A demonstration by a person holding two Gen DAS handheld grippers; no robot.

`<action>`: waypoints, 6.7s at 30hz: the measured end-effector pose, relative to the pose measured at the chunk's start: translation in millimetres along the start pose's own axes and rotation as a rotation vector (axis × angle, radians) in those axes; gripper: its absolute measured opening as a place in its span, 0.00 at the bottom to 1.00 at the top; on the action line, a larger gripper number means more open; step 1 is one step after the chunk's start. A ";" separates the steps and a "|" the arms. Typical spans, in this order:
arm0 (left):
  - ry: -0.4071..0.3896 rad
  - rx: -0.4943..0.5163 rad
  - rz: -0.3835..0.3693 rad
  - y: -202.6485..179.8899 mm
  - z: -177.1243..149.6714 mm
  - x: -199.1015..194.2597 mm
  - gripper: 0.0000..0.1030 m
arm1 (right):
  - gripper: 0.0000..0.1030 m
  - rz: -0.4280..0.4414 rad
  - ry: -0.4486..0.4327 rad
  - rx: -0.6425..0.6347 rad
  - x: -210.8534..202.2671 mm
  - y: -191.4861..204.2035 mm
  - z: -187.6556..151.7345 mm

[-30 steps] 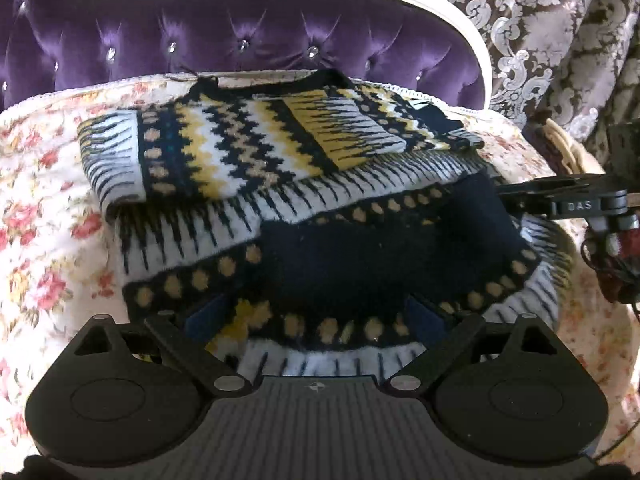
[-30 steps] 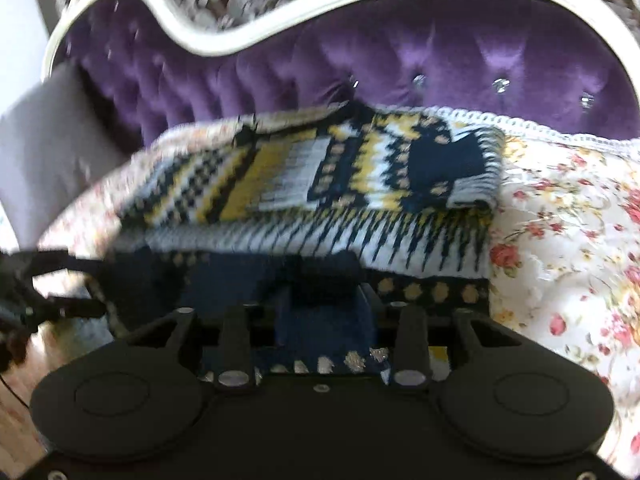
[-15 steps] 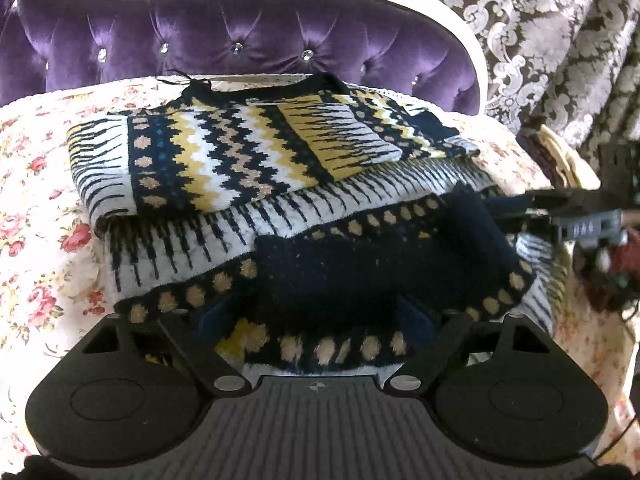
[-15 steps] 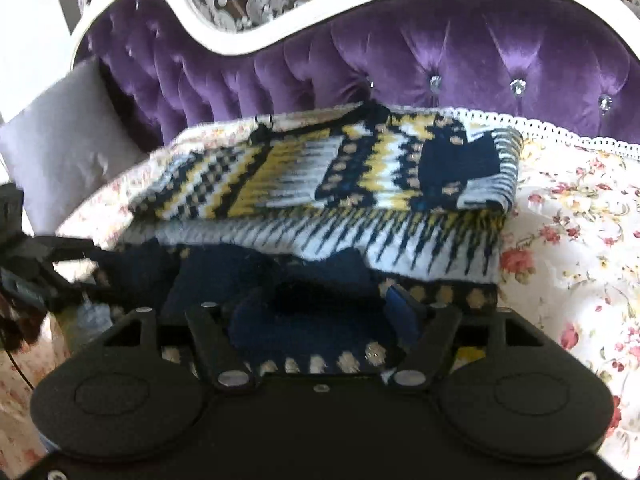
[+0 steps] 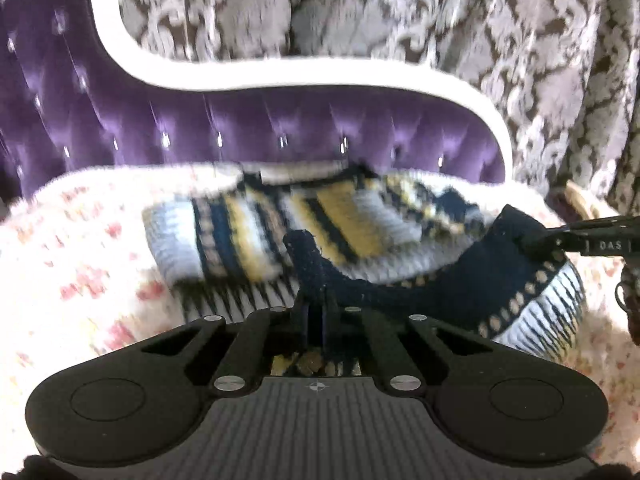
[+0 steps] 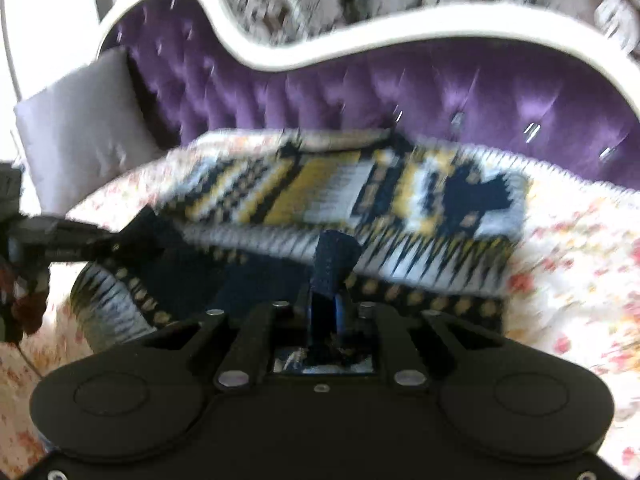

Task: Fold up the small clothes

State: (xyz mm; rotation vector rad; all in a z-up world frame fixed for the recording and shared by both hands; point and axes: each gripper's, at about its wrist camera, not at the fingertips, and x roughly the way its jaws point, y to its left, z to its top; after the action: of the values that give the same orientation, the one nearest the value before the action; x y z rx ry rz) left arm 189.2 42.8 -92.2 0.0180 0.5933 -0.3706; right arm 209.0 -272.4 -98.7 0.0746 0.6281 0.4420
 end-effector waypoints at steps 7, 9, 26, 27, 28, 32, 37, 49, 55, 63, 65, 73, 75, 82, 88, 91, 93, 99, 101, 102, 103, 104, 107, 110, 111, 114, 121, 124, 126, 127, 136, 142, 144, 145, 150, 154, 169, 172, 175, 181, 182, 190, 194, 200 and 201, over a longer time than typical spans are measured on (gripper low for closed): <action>-0.118 0.016 0.041 16.5 60.0 3.3 0.05 | 0.17 -0.064 -0.120 0.030 3.6 -11.4 51.2; -0.114 0.022 0.060 23.6 76.4 21.3 0.05 | 0.17 -0.079 -0.124 0.026 19.8 -14.7 69.1; 0.110 0.080 0.260 70.3 76.2 174.1 0.10 | 0.17 -0.266 0.040 0.015 182.4 -52.9 99.2; 0.109 0.090 0.269 70.6 72.1 175.5 0.12 | 0.17 -0.278 0.056 0.015 188.6 -55.7 93.2; 0.089 0.105 0.281 70.4 68.5 174.3 0.15 | 0.19 -0.290 0.063 0.011 193.1 -57.5 86.4; 0.094 0.105 0.308 73.4 71.9 166.1 0.27 | 0.33 -0.305 0.009 0.048 186.2 -65.2 71.6; 0.063 -0.014 0.360 77.7 85.9 113.7 0.26 | 0.47 -0.313 -0.110 0.059 150.1 -62.8 75.4; 0.132 0.097 0.285 11.7 -1.4 47.5 0.43 | 0.51 -0.182 0.044 -0.111 91.0 15.9 8.1; 0.125 0.033 0.336 39.5 -21.3 33.9 0.60 | 0.57 -0.284 0.066 -0.087 64.7 -8.3 -20.4; 0.041 -0.081 0.325 55.9 -39.7 28.2 0.78 | 0.59 -0.255 -0.003 0.074 39.3 -36.2 -23.5; 0.040 -0.079 0.328 55.3 -39.5 28.2 0.78 | 0.69 -0.208 -0.076 0.176 29.2 -46.0 -23.5; 0.026 -0.073 0.337 52.9 -43.6 30.2 0.79 | 0.90 -0.120 -0.069 0.465 48.2 -111.0 -7.3; 0.029 -0.075 0.336 53.5 -43.4 30.1 0.79 | 0.92 -0.096 -0.067 0.427 57.0 -113.3 -0.5; 0.150 -0.147 0.325 58.9 -20.3 30.1 0.77 | 1.00 0.001 -0.108 0.404 72.6 -117.7 -2.8; 0.162 -0.146 0.347 28.2 30.0 36.8 0.76 | 1.00 0.021 -0.133 0.416 69.8 -120.2 -4.3; 0.170 -0.103 0.326 4.7 61.1 62.8 0.77 | 1.00 0.022 -0.138 0.416 69.1 -120.3 -4.2; 0.195 -0.095 0.328 -8.5 78.6 85.5 0.77 | 1.00 0.026 -0.145 0.418 68.5 -120.6 -4.9; 0.265 -0.095 0.342 -32.8 105.5 148.9 0.76 | 1.00 0.032 -0.156 0.420 67.9 -121.9 -6.7; 0.294 -0.121 0.337 -35.4 109.0 167.2 0.76 | 1.00 0.035 -0.159 0.422 67.6 -122.1 -7.3; 0.312 -0.136 0.339 -35.9 109.7 176.3 0.76 | 1.00 0.036 -0.161 0.423 67.8 -122.6 -7.6; 0.327 -0.143 0.340 -35.6 111.6 184.0 0.76 | 1.00 0.037 -0.162 0.424 67.7 -122.7 -7.9; 0.343 -0.147 0.351 -36.1 111.4 192.1 0.76 | 1.00 0.037 -0.163 0.424 67.6 -122.6 -8.1; 0.399 -0.116 0.412 -41.0 110.3 213.6 0.77 | 1.00 0.038 -0.166 0.425 67.5 -122.5 -8.2; 0.402 -0.070 0.441 -46.4 108.7 219.9 0.77 | 1.00 0.037 -0.166 0.424 67.5 -122.3 -8.3; 0.397 -0.054 0.448 -47.6 108.7 219.0 0.77 | 1.00 0.037 -0.166 0.425 67.4 -122.3 -8.3; 0.394 -0.016 0.462 -52.6 106.6 222.8 0.78 | 1.00 0.038 -0.167 0.425 67.5 -122.4 -8.4; 0.398 -0.049 0.459 -49.1 107.6 224.5 0.80 | 1.00 0.038 -0.169 0.426 67.7 -122.5 -8.5; 0.398 -0.047 0.453 -49.3 109.1 223.9 0.79 | 1.00 0.038 -0.169 0.426 67.9 -122.5 -8.4; 0.398 -0.051 0.454 -51.2 111.4 219.6 0.78 | 1.00 0.038 -0.168 0.425 68.0 -122.5 -8.5; 0.396 -0.054 0.452 -53.4 112.5 215.3 0.77 | 1.00 0.038 -0.168 0.425 67.9 -122.6 -8.3; 0.360 -0.064 0.382 -78.1 99.2 165.0 0.77 | 1.00 0.038 -0.168 0.425 68.0 -122.5 -8.5; 0.434 -0.068 0.358 -76.5 73.7 173.0 0.81 | 1.00 0.038 -0.168 0.425 68.2 -122.5 -8.4; 0.401 -0.093 0.362 -72.6 67.5 172.1 0.88 | 1.00 0.038 -0.168 0.425 68.3 -122.6 -8.5; 0.398 -0.102 0.360 -70.9 66.7 171.8 0.89 | 1.00 0.038 -0.168 0.425 68.4 -122.6 -8.4; 0.405 -0.114 0.351 -64.8 65.4 173.0 0.95 | 1.00 0.039 -0.168 0.427 68.9 -122.8 -8.5; 0.397 -0.114 0.358 -65.9 63.6 175.9 0.99 | 1.00 0.039 -0.169 0.428 68.5 -122.9 -8.3; 0.389 -0.129 0.285 -52.9 33.3 117.4 0.95 | 1.00 0.034 -0.161 0.425 70.1 -123.1 -7.7; 0.385 -0.143 0.287 -46.0 25.9 99.4 0.93 | 1.00 0.035 -0.161 0.426 69.9 -123.3 -7.7; 0.368 -0.160 0.287 -37.0 24.0 92.9 0.93 | 1.00 0.036 -0.160 0.426 69.9 -123.4 -7.8; 0.364 -0.183 0.272 -18.0 28.1 86.3 0.90 | 1.00 0.035 -0.138 0.428 71.4 -123.1 -4.8; 0.361 -0.193 0.283 -12.3 29.3 84.3 0.89 | 1.00 0.038 -0.132 0.433 71.9 -123.9 -3.7; 0.325 -0.335 0.292 27.0 40.5 68.1 0.82 | 1.00 0.072 -0.008 0.476 77.3 -132.1 11.8; 0.305 -0.307 0.361 30.9 44.7 61.7 0.82 | 0.80 0.049 0.085 0.459 82.3 -125.7 23.5; 0.295 -0.361 0.370 45.0 45.1 51.5 0.82 | 0.38 -0.036 0.152 0.470 83.7 -112.5 30.1; 0.293 -0.365 0.375 47.1 45.2 50.3 0.82 | 0.37 -0.058 0.150 0.460 82.2 -107.9 32.3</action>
State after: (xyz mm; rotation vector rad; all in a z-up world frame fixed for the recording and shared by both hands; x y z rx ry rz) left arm 268.6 64.3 -86.5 -0.1672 0.9219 0.1114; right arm 327.7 -333.2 -139.4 0.4629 0.8691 0.2417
